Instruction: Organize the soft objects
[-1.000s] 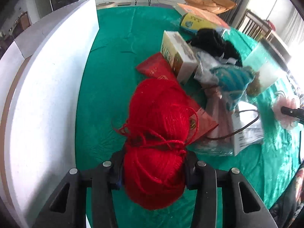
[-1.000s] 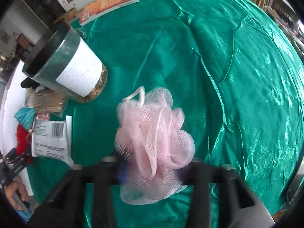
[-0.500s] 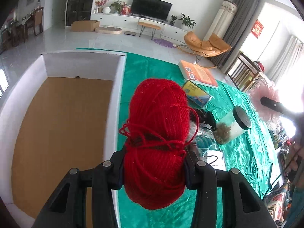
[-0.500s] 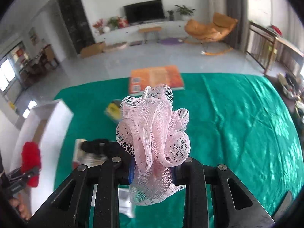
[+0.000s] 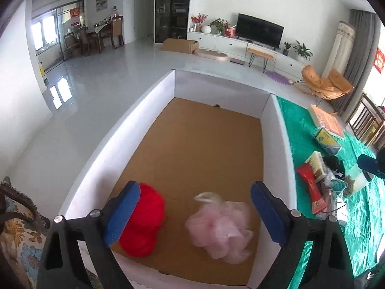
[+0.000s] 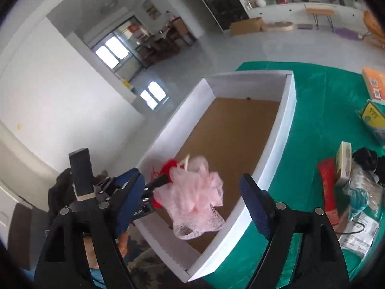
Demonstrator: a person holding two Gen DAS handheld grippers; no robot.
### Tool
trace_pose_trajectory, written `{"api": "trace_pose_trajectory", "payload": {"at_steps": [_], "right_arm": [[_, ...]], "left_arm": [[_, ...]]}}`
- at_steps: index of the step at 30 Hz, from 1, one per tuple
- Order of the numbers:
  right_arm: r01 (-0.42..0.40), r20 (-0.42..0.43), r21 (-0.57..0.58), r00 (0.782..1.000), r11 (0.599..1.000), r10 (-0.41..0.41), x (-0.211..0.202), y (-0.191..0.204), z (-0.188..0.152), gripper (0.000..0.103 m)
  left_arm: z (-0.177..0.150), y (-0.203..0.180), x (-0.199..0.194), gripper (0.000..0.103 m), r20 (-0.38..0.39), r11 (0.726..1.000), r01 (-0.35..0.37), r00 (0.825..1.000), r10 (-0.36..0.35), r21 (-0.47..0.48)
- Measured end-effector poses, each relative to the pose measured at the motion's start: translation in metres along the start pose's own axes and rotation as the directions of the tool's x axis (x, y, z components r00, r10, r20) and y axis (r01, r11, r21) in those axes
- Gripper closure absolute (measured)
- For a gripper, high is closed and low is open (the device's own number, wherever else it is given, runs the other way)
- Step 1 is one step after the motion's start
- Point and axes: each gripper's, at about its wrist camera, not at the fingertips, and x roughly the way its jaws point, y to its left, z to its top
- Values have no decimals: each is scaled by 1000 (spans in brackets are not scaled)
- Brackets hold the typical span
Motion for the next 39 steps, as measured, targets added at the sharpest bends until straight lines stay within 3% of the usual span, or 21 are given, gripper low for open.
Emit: {"api": "trace_pose_trajectory", "payload": {"at_steps": [3, 5, 8, 11, 12, 13, 15, 18, 20, 22, 25, 28, 33, 39], "right_arm": [[151, 74, 5, 986, 989, -151, -29, -25, -21, 20], [276, 138, 31, 951, 961, -278, -54, -56, -44, 20], [494, 178, 131, 841, 859, -511, -88, -121, -91, 20], [638, 87, 252, 734, 728, -673, -106, -189, -145, 20], [665, 54, 284, 708, 691, -704, -112, -208, -161, 20], [683, 28, 310, 688, 661, -725, -118, -226, -173, 20], [706, -1, 346, 659, 618, -752, -129, -243, -198, 20], [734, -11, 384, 610, 560, -792, -148, -254, -219, 20], [718, 10, 412, 612, 561, -790, -152, -257, -215, 20], [737, 14, 409, 585, 538, -811, -153, -255, -213, 20], [739, -29, 412, 596, 534, -803, -147, -265, -224, 20], [746, -46, 422, 585, 515, -810, -146, -270, -229, 20], [761, -53, 404, 574, 508, -817, -141, -271, -230, 18], [759, -50, 401, 577, 513, -815, -139, -270, -232, 15]], "left_arm": [[-2, -23, -11, 10, 26, 992, 126, 992, -126, 32], [-9, -59, -20, 10, 20, 968, 237, 971, -240, 87], [-31, -120, -30, 5, -35, 906, 378, 925, -378, 191], [-73, -191, -13, 0, -170, 813, 505, 863, -475, 291], [-87, -208, -4, 0, -212, 794, 521, 853, -476, 312], [-100, -226, 10, 0, -249, 784, 524, 850, -463, 332], [-124, -251, 46, 0, -308, 785, 500, 861, -405, 366], [-140, -262, 86, 1, -315, 798, 452, 885, -344, 399], [-139, -269, 102, 1, -291, 809, 428, 898, -330, 403], [-132, -274, 116, 1, -281, 821, 405, 908, -310, 403], [-128, -279, 137, 1, -270, 832, 367, 923, -273, 416], [-124, -283, 150, 0, -218, 832, 305, 949, -226, 464], [-119, -273, 148, 0, -207, 831, 314, 948, -244, 459], [-118, -273, 149, 0, -205, 835, 311, 948, -242, 454]]}}
